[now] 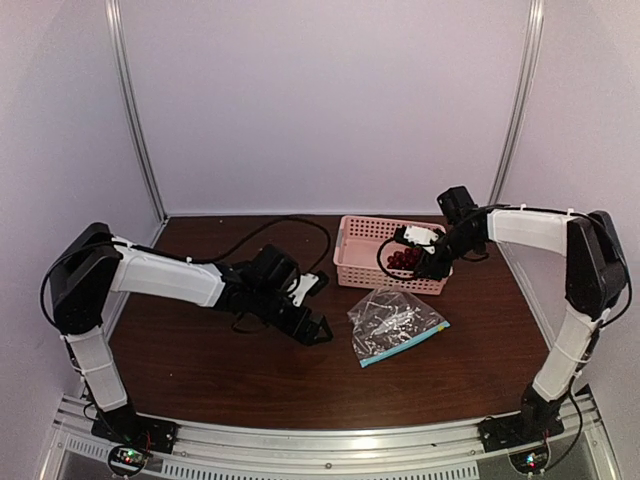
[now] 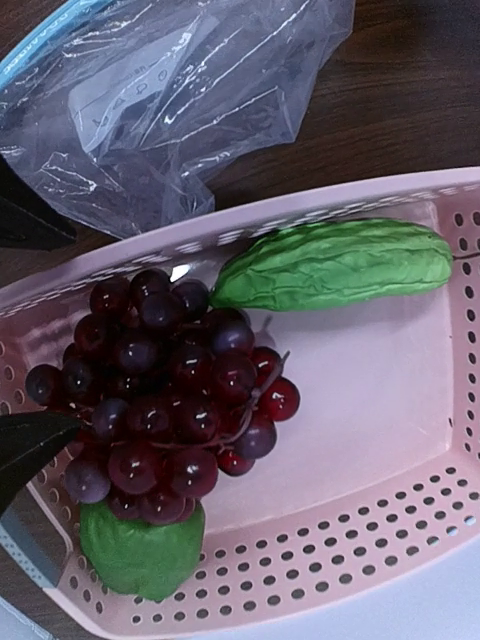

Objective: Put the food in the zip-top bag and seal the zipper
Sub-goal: Adjust the bin at the center of the board.

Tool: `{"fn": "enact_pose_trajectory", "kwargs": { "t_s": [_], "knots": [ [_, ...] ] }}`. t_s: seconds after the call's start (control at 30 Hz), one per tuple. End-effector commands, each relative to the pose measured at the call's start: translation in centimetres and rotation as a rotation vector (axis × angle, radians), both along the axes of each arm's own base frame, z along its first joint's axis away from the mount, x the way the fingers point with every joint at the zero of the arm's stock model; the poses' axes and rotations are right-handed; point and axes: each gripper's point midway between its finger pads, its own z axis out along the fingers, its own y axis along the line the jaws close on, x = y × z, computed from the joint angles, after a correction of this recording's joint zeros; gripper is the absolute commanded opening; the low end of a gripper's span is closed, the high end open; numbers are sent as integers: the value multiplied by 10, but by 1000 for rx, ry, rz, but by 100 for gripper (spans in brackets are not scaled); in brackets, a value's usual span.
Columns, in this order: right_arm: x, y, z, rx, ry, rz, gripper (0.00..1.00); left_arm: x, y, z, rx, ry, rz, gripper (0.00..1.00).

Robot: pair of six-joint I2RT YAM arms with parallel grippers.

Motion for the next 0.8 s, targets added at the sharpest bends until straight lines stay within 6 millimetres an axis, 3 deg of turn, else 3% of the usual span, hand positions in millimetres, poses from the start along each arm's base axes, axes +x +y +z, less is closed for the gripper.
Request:
{"fn": "enact_pose_trajectory", "kwargs": {
  "t_s": [0.0, 0.37, 0.6, 0.77],
  "knots": [
    [-7, 1, -21, -55, 80, 53, 54, 3, -31, 16, -132, 51, 3, 90],
    [-9, -16, -39, -28, 95, -123, 25, 28, -63, -4, -159, 68, 152, 83],
    [-38, -32, -46, -11, 128, -246, 7, 43, -84, -17, -196, 96, 235, 72],
    [-70, -44, -45, -2, 142, -291, 3, 43, -101, -19, -249, 108, 204, 54]
  ]
}}
